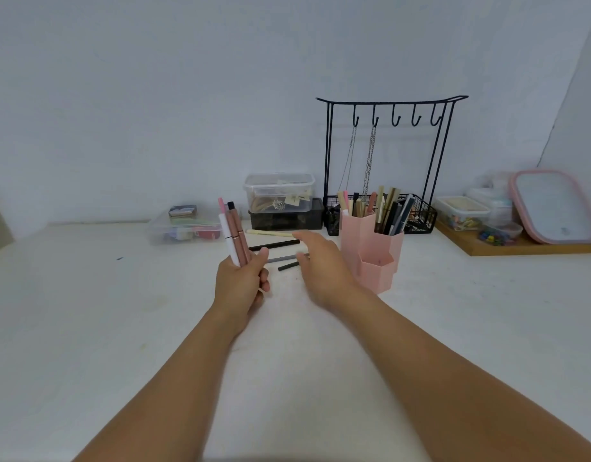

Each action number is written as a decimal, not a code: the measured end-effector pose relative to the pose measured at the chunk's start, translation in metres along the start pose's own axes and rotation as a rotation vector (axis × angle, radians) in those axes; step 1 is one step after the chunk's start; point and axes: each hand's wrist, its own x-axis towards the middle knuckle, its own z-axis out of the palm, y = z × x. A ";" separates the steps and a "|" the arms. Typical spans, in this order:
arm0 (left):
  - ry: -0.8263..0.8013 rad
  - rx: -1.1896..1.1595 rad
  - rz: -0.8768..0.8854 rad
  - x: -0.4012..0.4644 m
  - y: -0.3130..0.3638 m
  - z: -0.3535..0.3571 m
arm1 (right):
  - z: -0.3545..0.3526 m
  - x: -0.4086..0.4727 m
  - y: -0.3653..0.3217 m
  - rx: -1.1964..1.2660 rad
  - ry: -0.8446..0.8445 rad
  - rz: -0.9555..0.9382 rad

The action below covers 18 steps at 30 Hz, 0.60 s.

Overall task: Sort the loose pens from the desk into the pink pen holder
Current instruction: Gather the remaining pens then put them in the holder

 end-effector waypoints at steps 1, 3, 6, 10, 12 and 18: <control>0.022 -0.011 0.000 0.000 0.000 0.000 | 0.000 0.000 0.006 -0.131 -0.082 0.008; 0.047 -0.023 0.009 0.001 -0.001 -0.001 | 0.002 0.001 0.014 -0.262 -0.216 0.014; 0.060 -0.044 0.011 0.001 -0.001 0.000 | 0.005 0.005 0.019 -0.327 -0.253 0.016; 0.066 -0.042 0.020 0.003 -0.001 0.001 | 0.004 0.013 0.012 -0.477 -0.270 -0.016; 0.066 -0.030 0.022 0.002 -0.001 0.002 | -0.001 0.019 0.005 -0.519 -0.360 0.012; 0.077 0.010 -0.013 0.002 0.001 0.002 | 0.004 0.006 0.001 -0.154 -0.101 -0.118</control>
